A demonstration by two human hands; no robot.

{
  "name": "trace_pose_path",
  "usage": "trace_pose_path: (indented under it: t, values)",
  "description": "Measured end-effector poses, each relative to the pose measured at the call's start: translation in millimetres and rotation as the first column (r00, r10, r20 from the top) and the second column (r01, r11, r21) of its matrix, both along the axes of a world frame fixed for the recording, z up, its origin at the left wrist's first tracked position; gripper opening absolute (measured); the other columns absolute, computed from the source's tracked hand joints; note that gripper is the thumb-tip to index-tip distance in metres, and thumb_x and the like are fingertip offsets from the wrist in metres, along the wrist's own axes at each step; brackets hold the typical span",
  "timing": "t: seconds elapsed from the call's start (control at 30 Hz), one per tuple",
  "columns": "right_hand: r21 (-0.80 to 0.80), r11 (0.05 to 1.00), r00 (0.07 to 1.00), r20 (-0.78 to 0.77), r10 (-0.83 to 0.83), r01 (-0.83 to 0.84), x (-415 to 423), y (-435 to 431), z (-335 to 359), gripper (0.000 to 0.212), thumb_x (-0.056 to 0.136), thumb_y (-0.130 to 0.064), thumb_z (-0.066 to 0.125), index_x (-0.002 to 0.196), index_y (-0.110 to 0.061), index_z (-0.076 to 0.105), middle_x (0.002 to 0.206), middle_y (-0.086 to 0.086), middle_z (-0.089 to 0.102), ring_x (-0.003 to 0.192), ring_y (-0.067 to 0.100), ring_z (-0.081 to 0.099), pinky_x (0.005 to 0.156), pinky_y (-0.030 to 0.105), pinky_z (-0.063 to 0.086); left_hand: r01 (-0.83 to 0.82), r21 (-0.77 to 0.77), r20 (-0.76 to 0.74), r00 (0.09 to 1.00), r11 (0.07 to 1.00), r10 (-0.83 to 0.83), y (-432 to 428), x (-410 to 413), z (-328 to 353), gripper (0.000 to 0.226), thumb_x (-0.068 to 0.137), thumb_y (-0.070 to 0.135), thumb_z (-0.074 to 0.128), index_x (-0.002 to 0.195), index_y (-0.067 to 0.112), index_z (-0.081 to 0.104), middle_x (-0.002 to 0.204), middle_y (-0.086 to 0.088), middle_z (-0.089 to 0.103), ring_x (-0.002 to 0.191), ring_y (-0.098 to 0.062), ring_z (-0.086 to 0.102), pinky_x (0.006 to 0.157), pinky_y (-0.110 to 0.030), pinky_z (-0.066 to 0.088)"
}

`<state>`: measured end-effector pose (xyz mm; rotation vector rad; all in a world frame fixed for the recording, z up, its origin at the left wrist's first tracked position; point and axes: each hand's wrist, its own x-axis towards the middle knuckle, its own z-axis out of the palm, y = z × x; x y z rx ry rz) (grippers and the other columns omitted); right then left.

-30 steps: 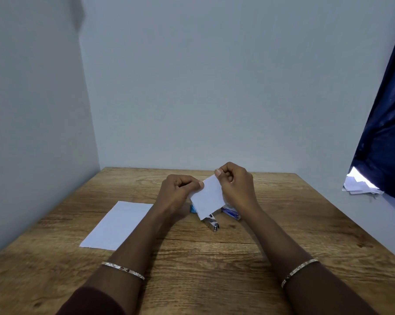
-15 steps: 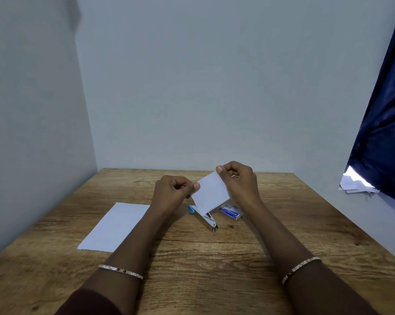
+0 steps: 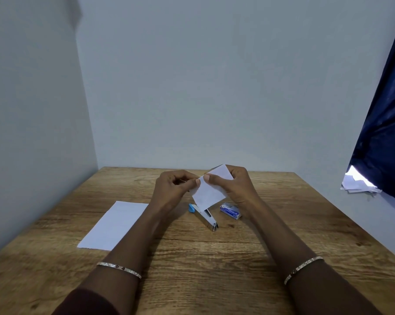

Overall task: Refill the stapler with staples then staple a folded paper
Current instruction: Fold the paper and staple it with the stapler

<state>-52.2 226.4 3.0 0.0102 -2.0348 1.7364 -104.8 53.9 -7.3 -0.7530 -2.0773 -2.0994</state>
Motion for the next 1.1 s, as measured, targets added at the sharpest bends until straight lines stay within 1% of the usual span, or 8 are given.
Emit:
trace_pose_path:
  t: [0.23, 0.33, 0.43, 0.6, 0.8, 0.9, 1.0, 1.1]
  values:
    - [0.084, 0.996, 1.000, -0.004, 0.030, -0.029, 1, 1, 4, 0.018, 0.073, -0.029, 0.090, 0.080, -0.018, 0.078, 0.080, 0.002, 0.078, 0.073, 0.017, 0.075, 0.055, 0.025, 0.055, 0.024, -0.054, -0.023, 0.999, 0.998, -0.025, -1, -1, -1, 0.012, 0.085, 0.006, 0.076, 0.074, 0.009, 0.078, 0.070, -0.002, 0.074, 0.066, -0.004, 0.065, 0.059, -0.014, 0.048]
    - [0.086, 0.996, 1.000, 0.023, -0.016, 0.014, 2, 8, 5, 0.025, 0.072, -0.033, 0.090, 0.083, -0.015, 0.078, 0.079, 0.002, 0.078, 0.074, 0.019, 0.076, 0.058, 0.031, 0.058, 0.027, -0.055, -0.026, 0.999, 0.998, -0.029, 0, -1, -2, 0.009, 0.084, 0.009, 0.078, 0.076, 0.006, 0.079, 0.075, -0.009, 0.076, 0.073, -0.013, 0.068, 0.065, -0.020, 0.053]
    - [0.081, 0.996, 0.999, 0.037, -0.039, 0.036, 3, 12, 5, 0.028, 0.078, -0.039, 0.085, 0.086, -0.013, 0.077, 0.080, 0.006, 0.078, 0.077, 0.026, 0.075, 0.062, 0.037, 0.056, -0.005, -0.049, -0.012, 1.000, 0.999, 0.004, 1, -2, -3, 0.009, 0.083, 0.011, 0.080, 0.075, 0.008, 0.079, 0.075, -0.008, 0.077, 0.075, -0.015, 0.068, 0.070, -0.027, 0.054]
    - [0.145, 0.989, 1.000, 0.005, -0.016, 0.015, 0, 12, 5, 0.025, 0.097, -0.034, 0.066, 0.092, -0.014, 0.080, 0.088, 0.012, 0.078, 0.088, 0.034, 0.073, 0.071, 0.036, 0.051, -0.082, -0.091, -0.044, 0.996, 0.992, 0.078, -1, -5, -4, 0.012, 0.080, 0.015, 0.082, 0.071, 0.020, 0.079, 0.069, 0.006, 0.077, 0.068, -0.003, 0.067, 0.070, -0.027, 0.053]
    - [0.080, 0.991, 0.994, -0.045, -0.102, 0.105, 1, 18, 9, 0.014, 0.080, -0.024, 0.085, 0.079, -0.015, 0.075, 0.068, 0.000, 0.076, 0.071, 0.015, 0.069, 0.066, 0.031, 0.050, -0.196, -0.067, -0.055, 0.980, 0.978, 0.193, -7, -12, -5, 0.007, 0.073, 0.018, 0.088, 0.075, 0.017, 0.082, 0.073, 0.007, 0.079, 0.070, -0.001, 0.071, 0.069, -0.025, 0.054]
    - [0.104, 0.984, 0.985, -0.116, -0.130, 0.142, 1, 17, 10, 0.015, 0.076, -0.020, 0.087, 0.072, -0.019, 0.073, 0.069, -0.006, 0.074, 0.071, 0.006, 0.067, 0.067, 0.030, 0.051, -0.243, -0.074, -0.084, 0.968, 0.967, 0.236, -6, -14, -4, 0.010, 0.072, 0.023, 0.089, 0.075, 0.016, 0.081, 0.071, 0.005, 0.078, 0.065, -0.002, 0.068, 0.064, -0.025, 0.054]
    - [0.120, 0.969, 0.963, -0.193, -0.190, 0.215, 1, 18, 14, 0.013, 0.075, -0.021, 0.087, 0.072, -0.019, 0.075, 0.077, -0.008, 0.074, 0.074, 0.006, 0.063, 0.068, 0.026, 0.051, -0.320, -0.052, -0.065, 0.946, 0.946, 0.317, -7, -16, -5, 0.031, 0.078, 0.043, 0.083, 0.073, 0.013, 0.075, 0.068, 0.001, 0.072, 0.053, -0.009, 0.061, 0.051, -0.022, 0.050]
    - [0.114, 0.961, 0.935, -0.285, -0.210, 0.251, 1, 24, 17, 0.010, 0.078, -0.016, 0.084, 0.076, -0.015, 0.075, 0.079, -0.007, 0.075, 0.075, 0.004, 0.065, 0.068, 0.022, 0.050, -0.301, -0.022, 0.117, 0.946, 0.953, 0.301, -10, -16, -6, 0.060, 0.083, 0.069, 0.063, 0.073, 0.011, 0.071, 0.063, -0.003, 0.073, 0.045, -0.010, 0.059, 0.044, -0.023, 0.047]
